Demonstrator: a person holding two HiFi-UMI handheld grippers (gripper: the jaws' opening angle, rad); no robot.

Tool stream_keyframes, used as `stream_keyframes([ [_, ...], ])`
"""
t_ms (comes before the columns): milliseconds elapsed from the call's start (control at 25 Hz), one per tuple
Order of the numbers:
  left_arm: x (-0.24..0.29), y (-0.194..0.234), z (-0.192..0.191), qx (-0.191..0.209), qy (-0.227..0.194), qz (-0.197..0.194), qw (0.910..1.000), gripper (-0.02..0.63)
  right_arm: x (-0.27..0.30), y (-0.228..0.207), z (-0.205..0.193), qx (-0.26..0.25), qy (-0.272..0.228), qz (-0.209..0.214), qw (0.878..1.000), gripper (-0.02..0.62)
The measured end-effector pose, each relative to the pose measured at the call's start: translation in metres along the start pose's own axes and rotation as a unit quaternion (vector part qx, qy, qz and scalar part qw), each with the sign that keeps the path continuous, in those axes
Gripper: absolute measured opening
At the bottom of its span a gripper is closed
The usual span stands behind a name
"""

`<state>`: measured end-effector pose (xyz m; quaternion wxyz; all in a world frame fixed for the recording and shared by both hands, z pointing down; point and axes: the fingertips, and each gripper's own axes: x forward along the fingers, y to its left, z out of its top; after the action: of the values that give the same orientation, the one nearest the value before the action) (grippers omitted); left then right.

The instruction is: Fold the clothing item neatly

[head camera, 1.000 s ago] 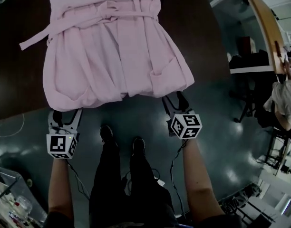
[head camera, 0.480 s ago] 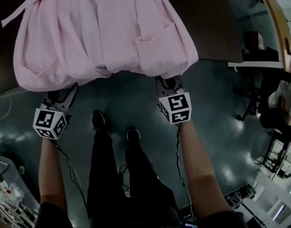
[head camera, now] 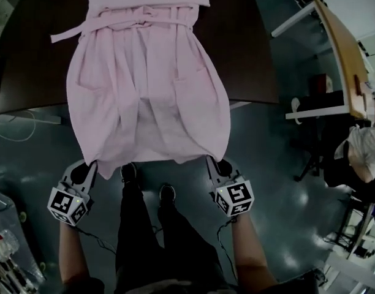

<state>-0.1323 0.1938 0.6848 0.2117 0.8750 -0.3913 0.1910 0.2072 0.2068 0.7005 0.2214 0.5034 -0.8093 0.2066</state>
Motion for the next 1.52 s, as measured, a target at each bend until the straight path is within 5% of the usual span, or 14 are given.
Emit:
stream_keyframes([
  [360,-0.070,-0.035,0.146,0.019,-0.100,-0.057,0.9932,0.034,-0.068,0.055,0.161,-0.086,-0.071,0.044,0.993,0.008],
  [560,-0.101,-0.006,0.213,0.021,-0.150,-0.098,0.9836,0.034,-0.065,0.070,0.249,-0.096,-0.120,0.023,0.988,0.008],
  [840,-0.095,0.056,0.329,0.037,-0.184,-0.140,0.9723,0.034,-0.050,0.039,0.359,-0.083,-0.208,-0.011,0.975,0.008],
  [1040,-0.059,0.089,0.408,0.034,-0.201,-0.120,0.9716,0.034,-0.021,0.002,0.416,-0.078,-0.246,0.004,0.966,0.008],
  [1280,-0.008,0.145,0.505,0.000,-0.238,-0.042,0.9705,0.034,0.019,-0.075,0.487,-0.077,-0.269,0.034,0.959,0.008],
  [1520,0.031,0.225,0.585,-0.049,-0.276,0.044,0.9590,0.034,0.065,-0.166,0.564,-0.039,-0.279,0.043,0.958,0.008],
])
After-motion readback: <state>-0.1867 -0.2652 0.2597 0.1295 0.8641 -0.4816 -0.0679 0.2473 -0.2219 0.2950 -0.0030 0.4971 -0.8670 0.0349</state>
